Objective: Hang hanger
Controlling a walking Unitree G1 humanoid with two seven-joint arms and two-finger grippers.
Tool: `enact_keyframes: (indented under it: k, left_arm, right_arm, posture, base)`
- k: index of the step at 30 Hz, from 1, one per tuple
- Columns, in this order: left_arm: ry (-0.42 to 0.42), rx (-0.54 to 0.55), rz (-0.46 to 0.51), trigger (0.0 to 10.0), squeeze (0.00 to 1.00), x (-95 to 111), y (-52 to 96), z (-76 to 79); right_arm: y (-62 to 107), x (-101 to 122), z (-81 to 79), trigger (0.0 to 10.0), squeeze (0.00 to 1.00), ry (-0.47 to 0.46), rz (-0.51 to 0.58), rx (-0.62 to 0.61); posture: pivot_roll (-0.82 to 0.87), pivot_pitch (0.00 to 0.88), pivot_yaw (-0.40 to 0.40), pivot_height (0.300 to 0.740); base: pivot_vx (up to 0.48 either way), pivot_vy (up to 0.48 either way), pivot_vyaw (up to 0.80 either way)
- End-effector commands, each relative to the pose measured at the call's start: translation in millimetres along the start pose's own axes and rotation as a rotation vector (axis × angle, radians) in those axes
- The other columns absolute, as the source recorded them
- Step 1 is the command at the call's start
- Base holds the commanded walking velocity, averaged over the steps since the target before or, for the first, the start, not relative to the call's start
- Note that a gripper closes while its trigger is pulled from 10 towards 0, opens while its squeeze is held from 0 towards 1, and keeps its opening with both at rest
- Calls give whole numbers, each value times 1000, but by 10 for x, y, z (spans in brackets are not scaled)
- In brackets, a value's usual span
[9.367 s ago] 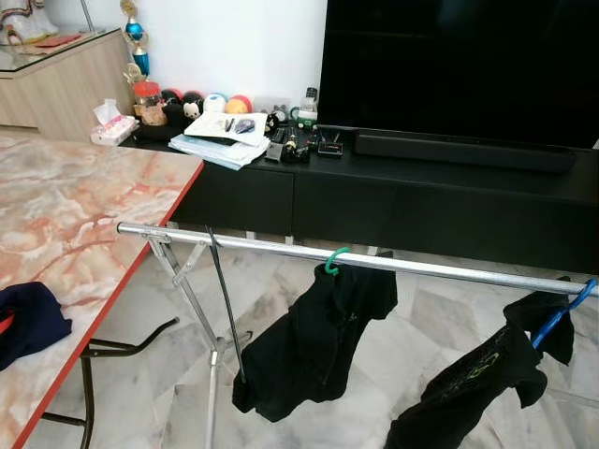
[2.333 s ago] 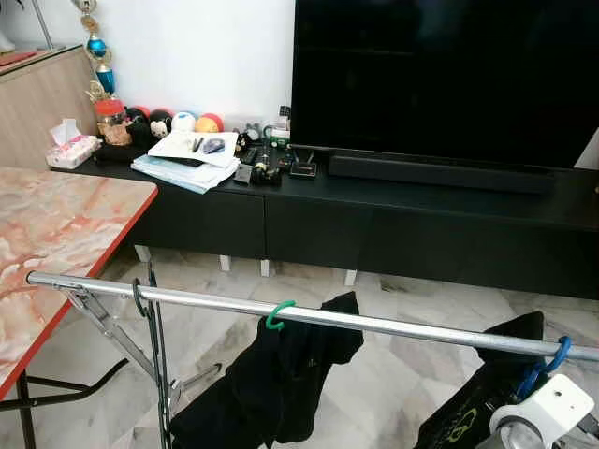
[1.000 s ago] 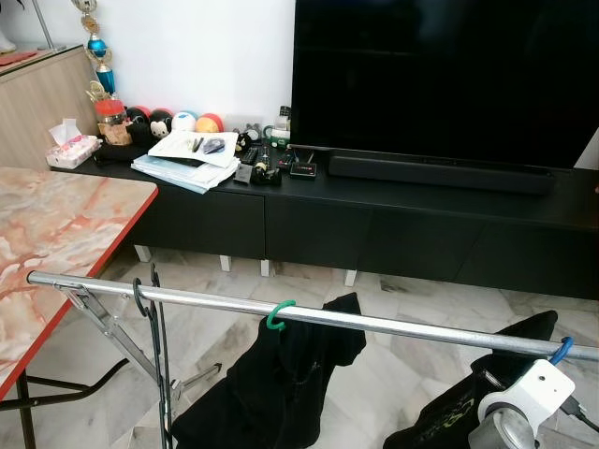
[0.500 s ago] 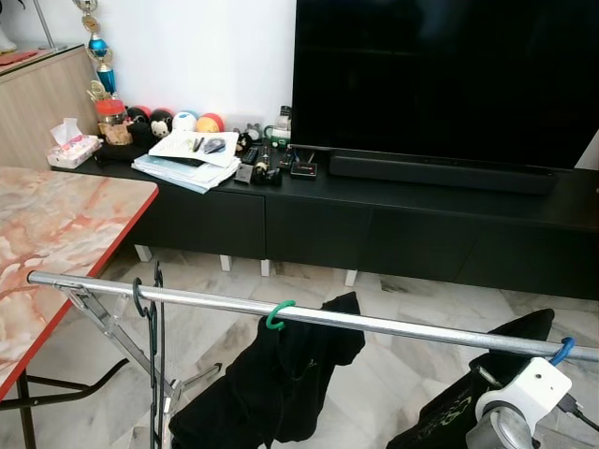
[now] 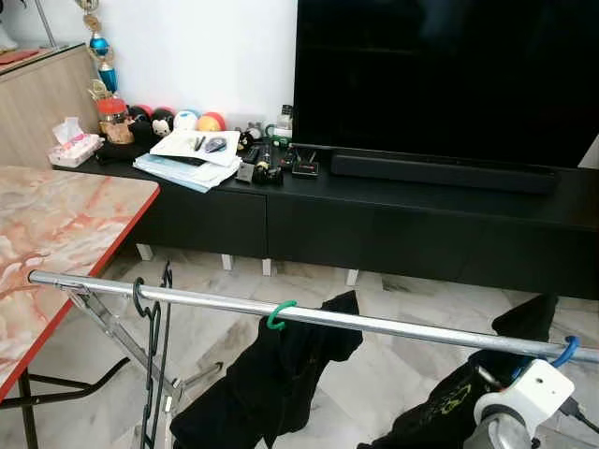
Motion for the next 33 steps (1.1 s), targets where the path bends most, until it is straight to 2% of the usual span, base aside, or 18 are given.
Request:
enact_keyframes:
  k: [1, 7, 11, 16, 18, 21, 24, 29, 31, 33]
  left_arm:
    - [-23, -2, -19, 10000, 0, -35, 2, 2]
    - [-23, -2, -22, 10000, 0, -41, 2, 4]
    - [-22, -2, -21, 10000, 0, -43, 2, 6]
    - [-23, -4, -20, 10000, 0, -40, 2, 9]
    - [-23, -4, -20, 10000, 0, -40, 1, 10]
    - [-22, -6, -20, 10000, 0, -39, 1, 14]
    - [-20, -7, -20, 10000, 0, -36, -1, 22]
    - [-18, -6, -17, 10000, 0, -30, -2, 23]
    - [-13, -3, -14, 10000, 0, -24, -3, 23]
    - [-8, 0, -12, 10000, 0, -22, -3, 20]
  right_arm:
    - [18, 135, 12, 0, 0, 46, 66, 16]
    - [103, 27, 121, 0, 0, 120, 57, 38]
    - [140, 46, 173, 0, 0, 179, 102, 61]
    - [197, 127, 107, 0, 0, 232, 187, 148]
    - [210, 114, 83, 0, 0, 237, 189, 167]
    - [214, -19, 29, 0, 0, 284, 163, 218]
    - [168, -248, 14, 0, 0, 328, 97, 262]
    - [137, -395, -14, 0, 0, 337, 51, 297]
    - [127, -524, -47, 0, 0, 381, 20, 340]
    - [118, -557, -52, 0, 0, 380, 14, 352]
  posture:
    - [111, 0, -44, 740]
    - [105, 0, -47, 740]
    - [104, 0, -50, 740]
    - [100, 0, -50, 740]
    - [98, 0, -51, 740]
    - [99, 0, -52, 740]
    - [106, 0, -55, 740]
    - [112, 0, -57, 740]
    - [127, 0, -59, 740]
    - [130, 0, -59, 740]
  base:
    - [0, 0, 0]
    - [0, 0, 0]
    - [0, 0, 0]
    - [0, 0, 0]
    - [0, 0, 0]
    - [0, 0, 0]
    - [0, 0, 0]
    - [0, 0, 0]
    - [0, 0, 0]
    - [0, 0, 0]
Point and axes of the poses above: a point about 5 cm out from each wrist's last joint towards the gripper, its own y axis pointing back from the gripper into the wrist, its own x axis along the axis of the wrist's last joint, z = x × y, the point moved 5 cm from there along -y, pointing out of the wrist towards the gripper, and after that the axes turned 6 degrees about y, right-handed, at the moved point
